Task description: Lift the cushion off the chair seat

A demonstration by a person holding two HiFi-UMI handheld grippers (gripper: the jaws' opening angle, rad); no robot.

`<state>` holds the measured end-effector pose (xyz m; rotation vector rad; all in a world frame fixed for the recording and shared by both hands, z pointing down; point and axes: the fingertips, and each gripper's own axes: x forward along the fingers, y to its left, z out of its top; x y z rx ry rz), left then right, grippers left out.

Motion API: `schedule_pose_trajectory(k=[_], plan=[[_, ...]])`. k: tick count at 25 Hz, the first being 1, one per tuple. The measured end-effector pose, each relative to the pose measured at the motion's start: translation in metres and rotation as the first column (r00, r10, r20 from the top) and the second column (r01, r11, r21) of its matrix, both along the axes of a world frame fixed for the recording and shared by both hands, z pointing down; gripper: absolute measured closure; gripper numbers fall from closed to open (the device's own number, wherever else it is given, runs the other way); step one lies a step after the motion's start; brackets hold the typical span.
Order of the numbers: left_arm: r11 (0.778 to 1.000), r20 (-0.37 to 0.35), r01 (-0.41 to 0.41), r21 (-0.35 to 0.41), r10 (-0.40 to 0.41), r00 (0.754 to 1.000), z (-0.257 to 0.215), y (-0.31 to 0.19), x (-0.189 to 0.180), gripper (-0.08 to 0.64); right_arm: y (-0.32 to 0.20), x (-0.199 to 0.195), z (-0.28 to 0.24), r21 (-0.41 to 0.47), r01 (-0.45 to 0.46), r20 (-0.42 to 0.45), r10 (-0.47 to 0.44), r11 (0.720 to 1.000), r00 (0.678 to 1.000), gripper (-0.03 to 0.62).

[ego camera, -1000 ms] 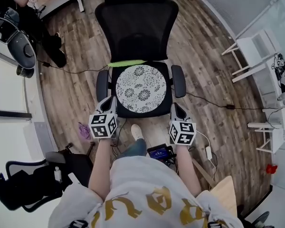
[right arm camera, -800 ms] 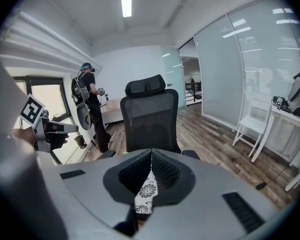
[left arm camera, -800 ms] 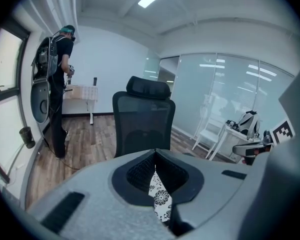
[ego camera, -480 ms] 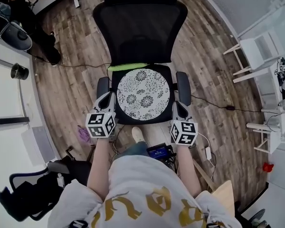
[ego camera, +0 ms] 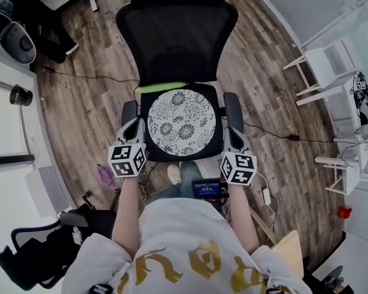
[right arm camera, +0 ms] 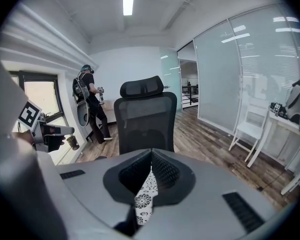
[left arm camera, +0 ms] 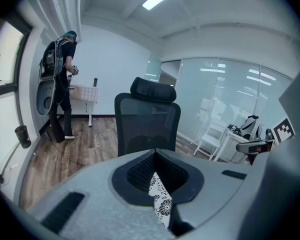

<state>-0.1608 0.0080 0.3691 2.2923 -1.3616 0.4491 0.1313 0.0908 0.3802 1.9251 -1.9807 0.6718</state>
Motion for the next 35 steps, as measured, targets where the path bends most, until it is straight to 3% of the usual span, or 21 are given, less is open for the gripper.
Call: schedule_pose_trajectory(k=[6,14,19,35], plan=[[1.000,-0.023,-0.003,0.008,0.003,1.000,-0.009,-0.005,0.001,0.551,-0.008,-0.002,-0.002,0.009,0.020,0.005,-0.020,1.000,1.000,0.580],[1.000,0.019,-0.005,-0.003,0.005,1.000,0.000,-0.018,0.005,0.550,-0.031,-0.005,0.007,0.012,0.062,0.029,-0.062,0.998,0.998,0.580],[0.998,0.008,0.053,-0.015,-0.053,0.999,0.009,-0.030,0.001,0.549,-0.047,-0.008,0.008,0.041,0.102,0.073,-0.105,0.994,0.992,0.580],[0.986,0.080,0.032,-0.164,-0.019,0.997,0.088,-0.045,0.013,0.548,-0.083,0.002,0.069,-0.053,0.131,0.004,-0.131,0.990,0.991,0.578]])
